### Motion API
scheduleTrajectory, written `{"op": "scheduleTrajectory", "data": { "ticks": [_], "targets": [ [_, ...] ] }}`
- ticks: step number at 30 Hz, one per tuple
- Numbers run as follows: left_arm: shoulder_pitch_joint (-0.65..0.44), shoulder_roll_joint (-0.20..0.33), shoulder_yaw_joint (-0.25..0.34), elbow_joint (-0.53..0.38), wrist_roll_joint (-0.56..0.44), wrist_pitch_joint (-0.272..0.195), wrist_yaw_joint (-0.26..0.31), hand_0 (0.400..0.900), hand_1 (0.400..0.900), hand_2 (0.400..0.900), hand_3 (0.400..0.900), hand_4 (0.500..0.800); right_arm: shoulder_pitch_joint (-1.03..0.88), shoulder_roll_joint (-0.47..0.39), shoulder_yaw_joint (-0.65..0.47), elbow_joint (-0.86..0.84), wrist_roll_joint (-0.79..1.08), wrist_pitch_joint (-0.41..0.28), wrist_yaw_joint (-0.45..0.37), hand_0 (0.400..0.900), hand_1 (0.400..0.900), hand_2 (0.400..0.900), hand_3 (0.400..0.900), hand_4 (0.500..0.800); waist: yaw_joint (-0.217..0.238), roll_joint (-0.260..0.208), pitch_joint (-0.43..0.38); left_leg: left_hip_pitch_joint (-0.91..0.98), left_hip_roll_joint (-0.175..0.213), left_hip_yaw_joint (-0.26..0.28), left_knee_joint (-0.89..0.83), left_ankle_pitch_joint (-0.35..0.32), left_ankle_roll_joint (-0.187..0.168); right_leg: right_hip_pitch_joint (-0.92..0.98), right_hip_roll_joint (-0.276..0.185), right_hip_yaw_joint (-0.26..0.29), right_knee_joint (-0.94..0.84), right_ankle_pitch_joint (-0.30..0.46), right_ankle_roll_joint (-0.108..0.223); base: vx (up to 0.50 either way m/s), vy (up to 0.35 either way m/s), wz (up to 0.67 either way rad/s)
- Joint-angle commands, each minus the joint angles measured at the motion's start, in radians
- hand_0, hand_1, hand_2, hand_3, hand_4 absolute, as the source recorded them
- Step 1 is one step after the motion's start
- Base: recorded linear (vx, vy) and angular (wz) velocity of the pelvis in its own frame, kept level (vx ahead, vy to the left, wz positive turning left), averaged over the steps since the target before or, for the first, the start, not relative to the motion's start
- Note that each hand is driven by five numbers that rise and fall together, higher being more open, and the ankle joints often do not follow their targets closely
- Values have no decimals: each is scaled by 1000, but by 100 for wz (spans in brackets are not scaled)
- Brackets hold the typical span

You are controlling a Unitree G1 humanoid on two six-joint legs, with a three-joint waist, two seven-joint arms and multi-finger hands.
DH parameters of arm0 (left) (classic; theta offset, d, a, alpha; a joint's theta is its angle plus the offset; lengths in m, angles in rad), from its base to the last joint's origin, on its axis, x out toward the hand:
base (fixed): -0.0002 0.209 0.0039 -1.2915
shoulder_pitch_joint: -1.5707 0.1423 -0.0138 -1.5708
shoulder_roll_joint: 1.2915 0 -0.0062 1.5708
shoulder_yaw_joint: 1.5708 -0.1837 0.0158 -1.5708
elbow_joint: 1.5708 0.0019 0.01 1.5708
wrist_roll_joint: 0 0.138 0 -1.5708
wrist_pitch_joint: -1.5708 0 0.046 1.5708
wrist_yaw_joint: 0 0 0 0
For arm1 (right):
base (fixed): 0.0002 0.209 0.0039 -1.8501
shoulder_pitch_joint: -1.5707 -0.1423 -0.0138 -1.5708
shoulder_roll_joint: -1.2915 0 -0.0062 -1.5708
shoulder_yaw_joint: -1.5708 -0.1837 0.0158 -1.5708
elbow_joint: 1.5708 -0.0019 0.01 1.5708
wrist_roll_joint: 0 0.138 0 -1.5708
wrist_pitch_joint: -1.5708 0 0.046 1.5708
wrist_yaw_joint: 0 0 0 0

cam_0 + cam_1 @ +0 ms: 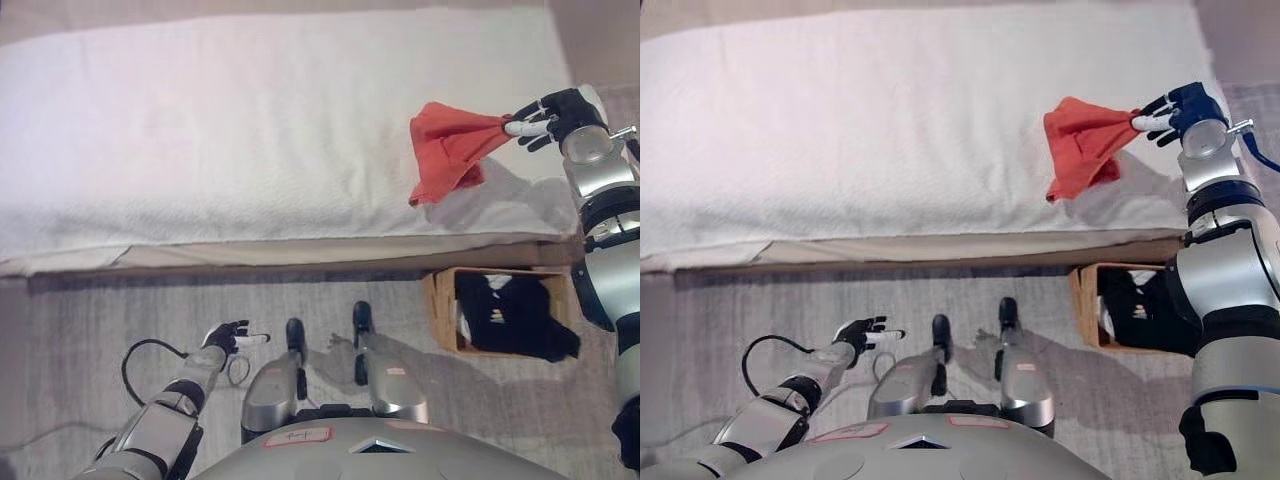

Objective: Put the clothes on the bed into the basket.

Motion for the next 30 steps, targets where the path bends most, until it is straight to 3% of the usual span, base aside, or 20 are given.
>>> {"op": "scheduleTrajectory", "data": {
  "ticks": [1,17,30],
  "targets": [
    [14,58,4,85,21,6,6,900,900,900,900,800,-65,-118,74,19,-33,-32,-21,400,400,400,400,500,-10,-29,-120,49,18,21,35,-140,-17,13,-45,46,19,-69,66,32,47,-54],
    [48,104,51,81,47,11,8,900,900,900,900,800,-38,-291,49,40,-57,-25,-2,400,400,400,400,500,-78,-20,-174,142,-1,168,94,-217,22,27,-12,168,36,-33,113,-9,44,-36],
    [54,116,65,73,56,11,6,900,900,900,900,800,2,-351,26,59,-76,-15,10,400,400,400,400,500,-106,2,-163,160,-9,204,95,-228,34,15,-5,189,33,-9,127,-28,5,-13]
  ]
}}
